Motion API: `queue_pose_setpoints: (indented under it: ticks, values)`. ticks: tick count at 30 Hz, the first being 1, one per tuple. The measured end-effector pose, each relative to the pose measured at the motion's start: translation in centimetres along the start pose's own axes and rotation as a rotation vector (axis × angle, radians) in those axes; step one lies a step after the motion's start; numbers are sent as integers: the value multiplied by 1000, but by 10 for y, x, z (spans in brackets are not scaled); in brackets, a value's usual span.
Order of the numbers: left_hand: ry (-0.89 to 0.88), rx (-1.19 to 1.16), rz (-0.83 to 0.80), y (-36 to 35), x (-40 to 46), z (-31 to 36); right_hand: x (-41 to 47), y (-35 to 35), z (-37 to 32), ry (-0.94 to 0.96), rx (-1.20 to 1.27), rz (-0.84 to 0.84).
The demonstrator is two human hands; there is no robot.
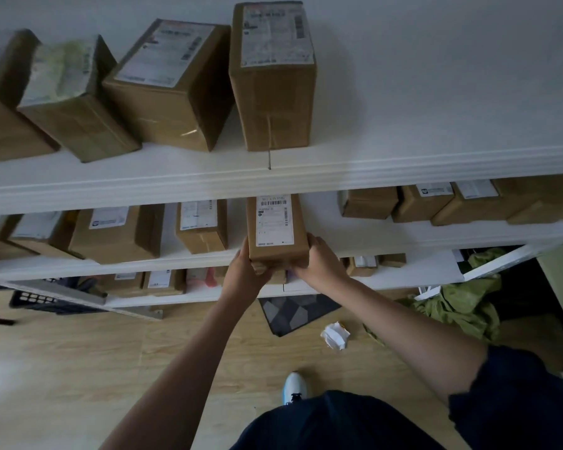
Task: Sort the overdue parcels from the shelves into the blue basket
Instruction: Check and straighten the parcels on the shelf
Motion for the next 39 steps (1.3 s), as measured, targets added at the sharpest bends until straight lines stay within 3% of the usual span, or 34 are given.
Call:
queue_pose_setpoints:
  ticks: [7, 13, 20, 26, 32, 35, 39]
  values:
    - [118, 23, 3, 14, 45, -24, 37, -24, -12, -13, 23, 74]
    - [220, 2, 46, 31, 53, -30, 56, -31, -29, -14, 17, 43]
    - [279, -51, 100, 35, 17, -43, 44, -39, -29, 30, 31, -29]
    - [373, -83, 107, -1, -35, -65, -1, 5, 11, -27, -72, 4]
    - [236, -152, -91, -78, -51, -2, -43, 78, 71, -138, -114, 154]
    - [96, -80, -81, -103, -36, 45, -44, 104, 86, -149, -133, 184]
    - [96, -108, -99, -130, -7, 88, -40, 119, 101, -203, -67, 254]
Point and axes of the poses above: each hand's wrist, its own x-axis towards the middle knuckle, its own y-axis out of the back of the hand, z = x × y, the point moved 6 cm from there along x, towards the middle knuckle, and after that the axes turned 13 degrees about y, right-handed, at the moved point
